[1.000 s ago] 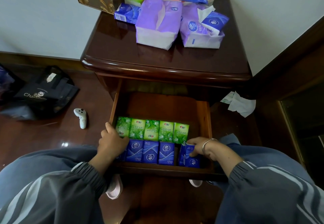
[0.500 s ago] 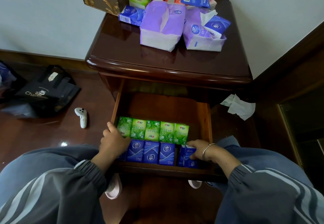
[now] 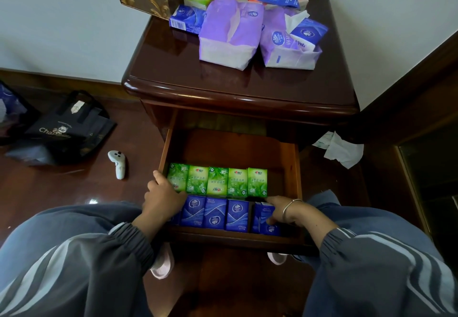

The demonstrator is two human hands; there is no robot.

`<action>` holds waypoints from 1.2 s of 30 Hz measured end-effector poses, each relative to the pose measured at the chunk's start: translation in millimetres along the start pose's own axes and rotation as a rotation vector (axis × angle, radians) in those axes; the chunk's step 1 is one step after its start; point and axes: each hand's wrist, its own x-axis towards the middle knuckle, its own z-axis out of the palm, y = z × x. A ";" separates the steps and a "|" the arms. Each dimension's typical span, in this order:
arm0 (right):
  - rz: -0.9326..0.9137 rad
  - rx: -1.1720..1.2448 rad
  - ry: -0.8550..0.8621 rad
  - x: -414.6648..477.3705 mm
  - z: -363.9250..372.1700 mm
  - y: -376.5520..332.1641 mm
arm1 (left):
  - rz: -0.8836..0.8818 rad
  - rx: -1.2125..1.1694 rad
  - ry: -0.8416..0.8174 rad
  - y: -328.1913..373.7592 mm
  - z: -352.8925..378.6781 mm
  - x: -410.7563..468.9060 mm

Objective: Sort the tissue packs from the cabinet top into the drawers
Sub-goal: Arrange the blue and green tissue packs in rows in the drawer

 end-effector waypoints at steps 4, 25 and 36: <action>0.042 0.364 0.053 2.2 6.7 0.0 | 0.000 0.013 0.008 0.0 1.0 0.2; -0.314 0.068 0.586 26.1 -38.4 -22.7 | -0.003 0.031 0.022 1.9 2.6 -0.4; -0.215 0.068 0.212 42.2 -22.8 -14.1 | 0.003 0.032 0.032 -2.2 8.1 4.9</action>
